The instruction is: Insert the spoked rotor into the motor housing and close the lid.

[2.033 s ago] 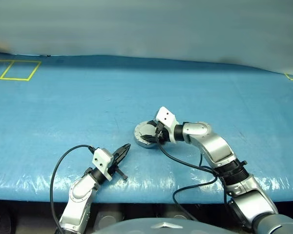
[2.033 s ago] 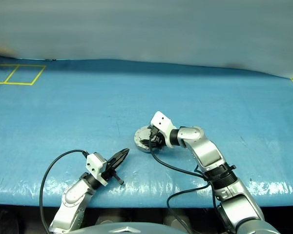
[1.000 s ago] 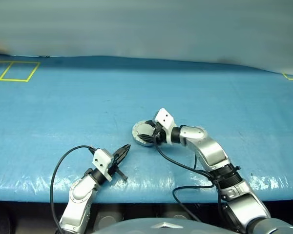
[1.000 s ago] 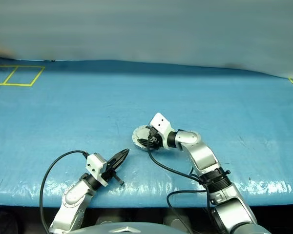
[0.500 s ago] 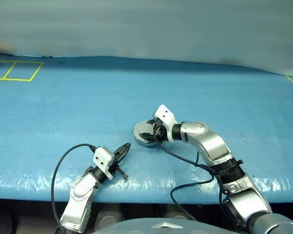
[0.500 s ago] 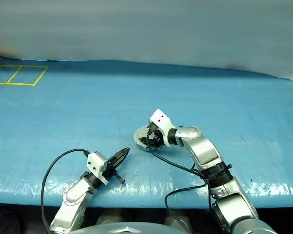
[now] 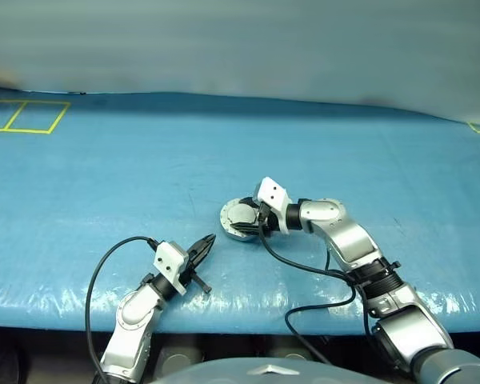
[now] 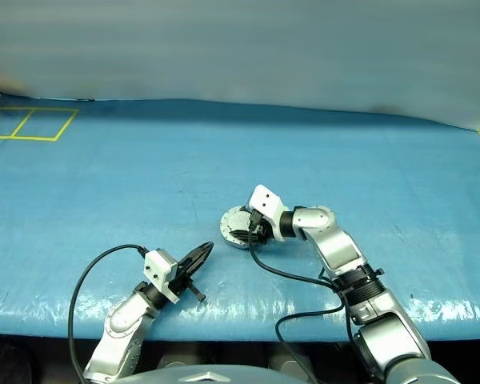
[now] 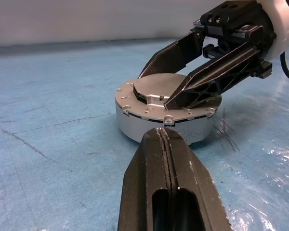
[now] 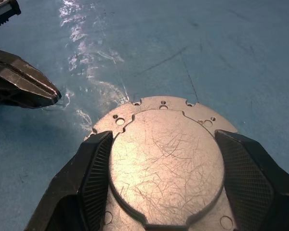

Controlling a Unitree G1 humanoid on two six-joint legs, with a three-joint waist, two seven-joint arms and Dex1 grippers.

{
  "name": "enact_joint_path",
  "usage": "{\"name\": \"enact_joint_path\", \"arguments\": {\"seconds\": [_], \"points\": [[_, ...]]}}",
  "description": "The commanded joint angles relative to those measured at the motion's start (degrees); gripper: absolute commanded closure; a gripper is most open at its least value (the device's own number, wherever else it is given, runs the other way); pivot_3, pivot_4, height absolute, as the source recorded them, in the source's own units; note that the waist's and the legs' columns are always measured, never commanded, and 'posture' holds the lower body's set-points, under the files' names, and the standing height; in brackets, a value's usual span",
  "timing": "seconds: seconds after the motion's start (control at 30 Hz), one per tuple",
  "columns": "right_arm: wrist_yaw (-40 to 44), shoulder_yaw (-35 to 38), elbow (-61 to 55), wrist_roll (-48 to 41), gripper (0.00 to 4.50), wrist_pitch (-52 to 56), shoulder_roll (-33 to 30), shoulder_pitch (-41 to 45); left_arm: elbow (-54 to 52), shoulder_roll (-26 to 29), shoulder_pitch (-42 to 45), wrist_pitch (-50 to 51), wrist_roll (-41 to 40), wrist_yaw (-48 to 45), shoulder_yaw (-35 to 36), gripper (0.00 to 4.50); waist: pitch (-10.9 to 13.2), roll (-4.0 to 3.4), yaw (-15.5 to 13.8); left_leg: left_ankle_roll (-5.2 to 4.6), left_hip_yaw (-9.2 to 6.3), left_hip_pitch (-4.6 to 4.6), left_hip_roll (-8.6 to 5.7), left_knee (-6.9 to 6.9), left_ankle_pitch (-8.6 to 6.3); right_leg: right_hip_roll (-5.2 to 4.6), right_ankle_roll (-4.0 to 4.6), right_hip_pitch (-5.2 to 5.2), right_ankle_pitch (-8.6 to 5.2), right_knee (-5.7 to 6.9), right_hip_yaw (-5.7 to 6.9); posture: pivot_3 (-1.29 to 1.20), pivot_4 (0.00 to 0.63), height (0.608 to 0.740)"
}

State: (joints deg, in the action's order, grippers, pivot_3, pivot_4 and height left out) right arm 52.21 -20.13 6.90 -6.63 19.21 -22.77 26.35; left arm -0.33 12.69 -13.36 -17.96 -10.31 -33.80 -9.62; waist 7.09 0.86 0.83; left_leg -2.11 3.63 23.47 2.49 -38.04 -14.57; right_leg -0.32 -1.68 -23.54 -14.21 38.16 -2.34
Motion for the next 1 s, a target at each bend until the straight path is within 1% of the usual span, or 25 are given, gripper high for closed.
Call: {"name": "enact_joint_path", "arguments": {"seconds": [0.03, 0.23, 0.43, 0.63, 0.7, 1.0], "points": [[0.15, -1.61, 2.62, 2.78, 1.46, -5.24, -0.05, -1.51, -1.01, -0.03, 0.27, -1.38, -0.4, -0.2, 0.21, 4.5, 0.0, 0.0, 0.02, 0.0, 0.0, 0.0, 0.0, 0.0, 0.0, 0.0, 0.0, 0.0, 0.0, 0.0, 0.0, 0.0, 0.15, 0.74], [-0.57, -1.31, 5.58, 4.64, 1.46, -10.57, 0.14, -1.17, -0.54, -0.07, 0.79, -1.56, -0.5, -0.43, 0.25, 4.5, 0.0, 0.0, 0.08, 0.0, 0.02, -0.06, 0.04, -0.04, 0.0, 0.02, 0.01, 0.06, 0.0, 0.01, -0.03, 0.0, 0.15, 0.74], [-0.66, -0.9, 7.41, 4.93, 1.46, -8.15, 0.32, 0.48, -0.06, -0.36, 0.69, -2.08, -0.45, -0.4, 0.1, 4.5, 0.0, 0.0, 0.16, 0.0, 0.2, -0.28, 0.05, -0.03, 0.01, -0.07, 0.19, 0.2, -0.09, 0.03, -0.18, 0.0, 0.15, 0.74], [-1.81, -0.97, 8.07, 5.17, 1.46, 3.6, 0.44, 2.41, 0.19, -0.56, 0.54, -2.5, -0.47, -0.33, 0.04, 4.5, 0.0, -0.01, 0.35, -0.03, 0.28, -0.76, 0.08, -0.02, 0.02, -0.16, 0.28, 0.54, -0.08, 0.02, -0.25, 0.0, 0.15, 0.74], [-1.98, -1.23, 7.69, 5.22, 1.46, 8.29, 0.24, 2.87, 0.3, -0.52, 0.44, -2.67, -0.51, -0.37, 0.1, 4.5, -0.01, -0.03, 0.31, -0.03, 0.27, -0.94, 0.08, -0.01, 0.02, -0.27, 0.3, 0.49, -0.09, 0.0, -0.3, 0.0, 0.15, 0.74], [-3.87, -1.35, 3.45, 4.7, 1.46, 16.49, -0.24, 0.37, 0.78, -0.35, 0.52, -2.99, -0.55, -0.62, 0.18, 4.5, -0.1, -0.05, -0.15, -0.03, 0.37, -0.85, 0.01, 0.16, 0.02, -0.89, 0.34, 0.38, -0.07, -0.07, 0.06, 0.0, 0.15, 0.74]]}}
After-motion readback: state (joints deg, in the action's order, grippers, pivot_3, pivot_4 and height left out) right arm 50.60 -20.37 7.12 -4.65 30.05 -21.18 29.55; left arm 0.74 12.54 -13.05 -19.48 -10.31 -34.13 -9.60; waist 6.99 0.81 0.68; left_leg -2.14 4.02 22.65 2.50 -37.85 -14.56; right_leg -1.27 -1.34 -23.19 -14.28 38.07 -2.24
